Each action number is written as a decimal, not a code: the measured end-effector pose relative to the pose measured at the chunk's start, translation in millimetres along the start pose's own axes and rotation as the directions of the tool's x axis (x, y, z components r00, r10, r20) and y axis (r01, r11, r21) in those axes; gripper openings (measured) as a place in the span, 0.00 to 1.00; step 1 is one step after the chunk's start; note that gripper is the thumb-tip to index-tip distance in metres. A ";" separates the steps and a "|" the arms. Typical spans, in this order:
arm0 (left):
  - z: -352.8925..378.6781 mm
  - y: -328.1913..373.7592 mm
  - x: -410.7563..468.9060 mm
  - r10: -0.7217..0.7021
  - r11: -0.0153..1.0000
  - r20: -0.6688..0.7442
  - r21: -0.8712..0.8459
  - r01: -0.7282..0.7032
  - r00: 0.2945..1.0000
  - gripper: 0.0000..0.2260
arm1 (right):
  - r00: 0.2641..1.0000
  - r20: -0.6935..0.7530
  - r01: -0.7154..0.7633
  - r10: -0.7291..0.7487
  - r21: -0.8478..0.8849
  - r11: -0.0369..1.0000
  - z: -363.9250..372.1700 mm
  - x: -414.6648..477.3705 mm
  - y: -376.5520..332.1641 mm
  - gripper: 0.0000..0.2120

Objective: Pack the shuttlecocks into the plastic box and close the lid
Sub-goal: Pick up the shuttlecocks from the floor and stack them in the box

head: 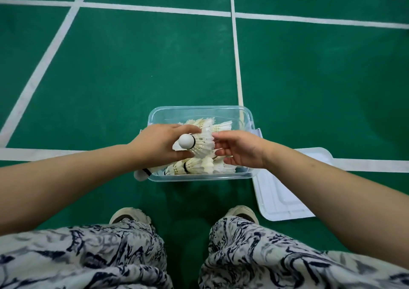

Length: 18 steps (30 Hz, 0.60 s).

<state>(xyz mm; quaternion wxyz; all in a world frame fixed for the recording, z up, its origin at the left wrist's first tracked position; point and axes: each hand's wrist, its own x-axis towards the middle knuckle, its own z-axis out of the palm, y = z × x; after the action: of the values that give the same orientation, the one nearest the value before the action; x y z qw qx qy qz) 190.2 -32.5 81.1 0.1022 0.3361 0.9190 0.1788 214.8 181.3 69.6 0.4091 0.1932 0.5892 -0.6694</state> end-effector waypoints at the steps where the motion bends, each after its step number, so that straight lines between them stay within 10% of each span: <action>1: 1.6 2.5 0.4 0.002 1.000 0.024 0.006 -0.002 1.000 0.24 | 1.000 -0.015 0.022 -0.022 -0.001 1.000 -0.4 -1.3 1.2 0.07; 7: 9.5 12.0 0.9 -0.062 0.993 0.052 0.104 0.057 0.997 0.28 | 0.959 -0.238 0.172 -0.156 0.047 0.984 -9.1 -10.9 7.0 0.08; 11: 9.2 8.9 3.8 -0.086 0.984 0.037 0.158 0.079 0.996 0.23 | 0.756 -0.553 0.273 -0.352 -0.222 0.936 -22.6 -16.6 8.9 0.09; 18: 15.3 13.0 7.4 -0.077 0.977 0.128 0.205 0.049 0.989 0.20 | 0.788 -0.412 0.114 -0.458 -0.634 0.765 -8.4 -12.5 25.3 0.12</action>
<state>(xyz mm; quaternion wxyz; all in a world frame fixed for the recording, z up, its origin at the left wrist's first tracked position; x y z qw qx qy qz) 197.0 -14.5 71.7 0.1352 0.3267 0.9336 0.0583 239.9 193.9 60.9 0.1506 0.1450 0.8777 -0.4312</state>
